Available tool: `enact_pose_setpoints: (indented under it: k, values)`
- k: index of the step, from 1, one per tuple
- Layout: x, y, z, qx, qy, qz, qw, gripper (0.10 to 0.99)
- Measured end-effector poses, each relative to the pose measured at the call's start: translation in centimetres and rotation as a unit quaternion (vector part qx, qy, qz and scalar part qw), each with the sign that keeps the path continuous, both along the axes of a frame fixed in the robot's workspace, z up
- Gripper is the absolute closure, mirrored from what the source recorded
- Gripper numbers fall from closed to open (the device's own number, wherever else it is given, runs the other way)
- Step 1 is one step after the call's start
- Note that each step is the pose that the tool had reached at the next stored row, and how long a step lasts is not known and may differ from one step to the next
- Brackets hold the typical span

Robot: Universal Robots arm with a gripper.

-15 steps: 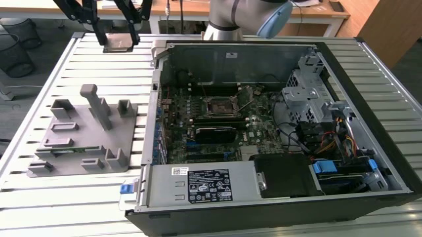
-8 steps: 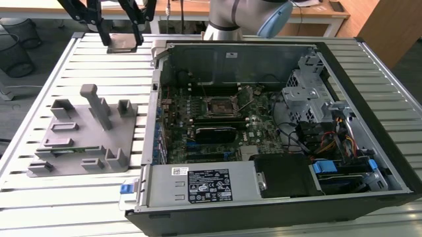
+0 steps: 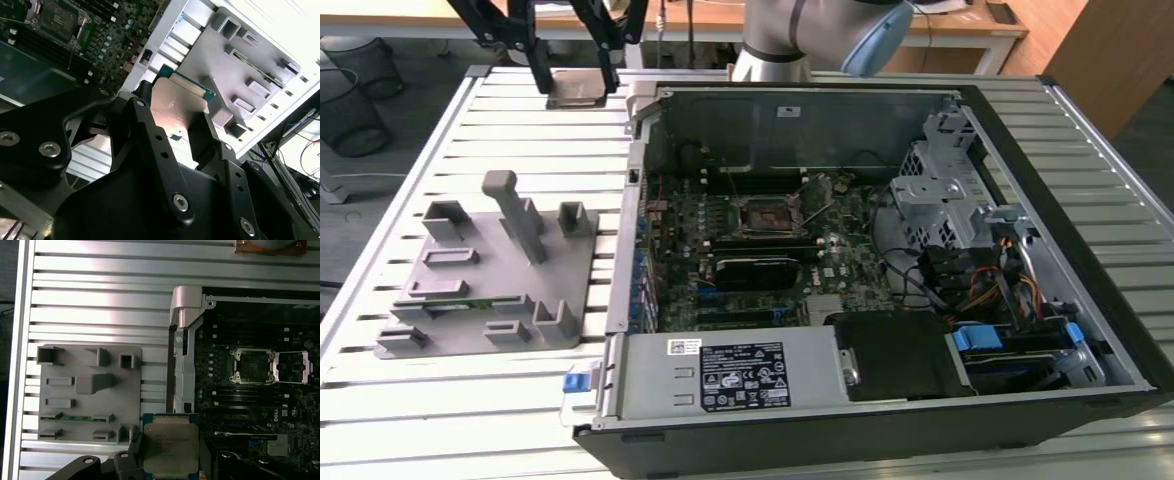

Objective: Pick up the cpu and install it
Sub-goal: 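Pick up the cpu and move it towards the insertion slot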

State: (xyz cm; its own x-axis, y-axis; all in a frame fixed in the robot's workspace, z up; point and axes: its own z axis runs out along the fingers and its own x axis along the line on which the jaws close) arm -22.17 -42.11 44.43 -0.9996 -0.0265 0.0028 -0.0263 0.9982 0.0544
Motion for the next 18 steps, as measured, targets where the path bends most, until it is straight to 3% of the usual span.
enact_pose_setpoints:
  k: [18]
  values:
    - [2.12, 0.0, -0.09, 0.0001, 0.0, 0.0, 1.0, 0.549]
